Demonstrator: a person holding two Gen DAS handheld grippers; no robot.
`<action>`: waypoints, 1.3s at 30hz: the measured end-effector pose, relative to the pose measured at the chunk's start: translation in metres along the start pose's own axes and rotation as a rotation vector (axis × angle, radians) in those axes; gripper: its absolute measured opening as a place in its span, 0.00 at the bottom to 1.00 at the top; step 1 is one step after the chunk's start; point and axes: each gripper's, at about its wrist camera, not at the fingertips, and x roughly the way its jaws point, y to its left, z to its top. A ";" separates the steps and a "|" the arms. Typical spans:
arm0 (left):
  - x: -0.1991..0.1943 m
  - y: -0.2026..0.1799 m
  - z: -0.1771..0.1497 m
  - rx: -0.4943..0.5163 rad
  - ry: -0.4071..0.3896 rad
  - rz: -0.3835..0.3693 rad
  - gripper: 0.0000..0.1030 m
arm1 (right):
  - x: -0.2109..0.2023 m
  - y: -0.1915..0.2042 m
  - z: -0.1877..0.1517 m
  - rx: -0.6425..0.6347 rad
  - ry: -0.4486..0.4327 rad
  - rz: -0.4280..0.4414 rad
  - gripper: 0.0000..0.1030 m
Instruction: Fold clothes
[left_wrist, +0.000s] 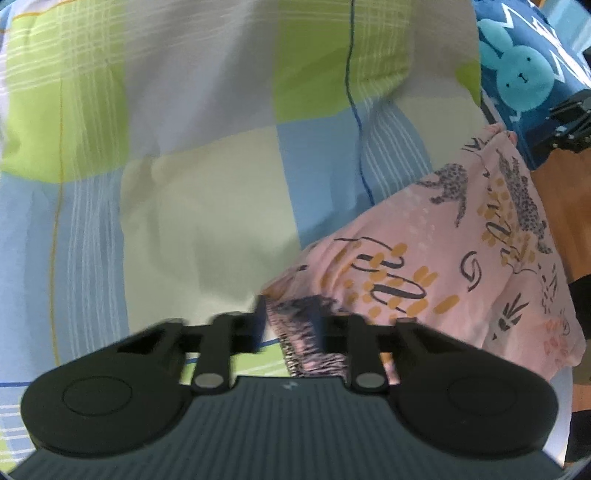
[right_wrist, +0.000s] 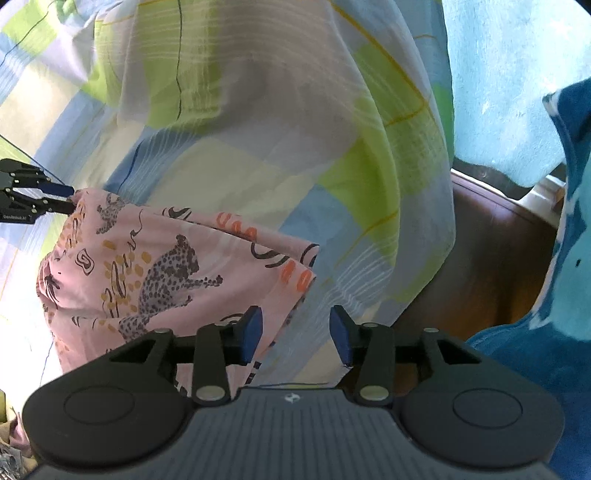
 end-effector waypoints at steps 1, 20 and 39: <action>0.000 -0.001 0.000 0.008 -0.003 0.002 0.07 | 0.002 -0.001 0.000 -0.002 -0.005 0.001 0.43; -0.016 -0.015 -0.008 0.079 -0.019 0.028 0.03 | 0.011 0.004 0.008 -0.063 -0.069 0.010 0.04; 0.000 -0.011 -0.012 -0.031 -0.055 0.152 0.09 | 0.008 0.002 0.019 -0.137 -0.093 -0.054 0.02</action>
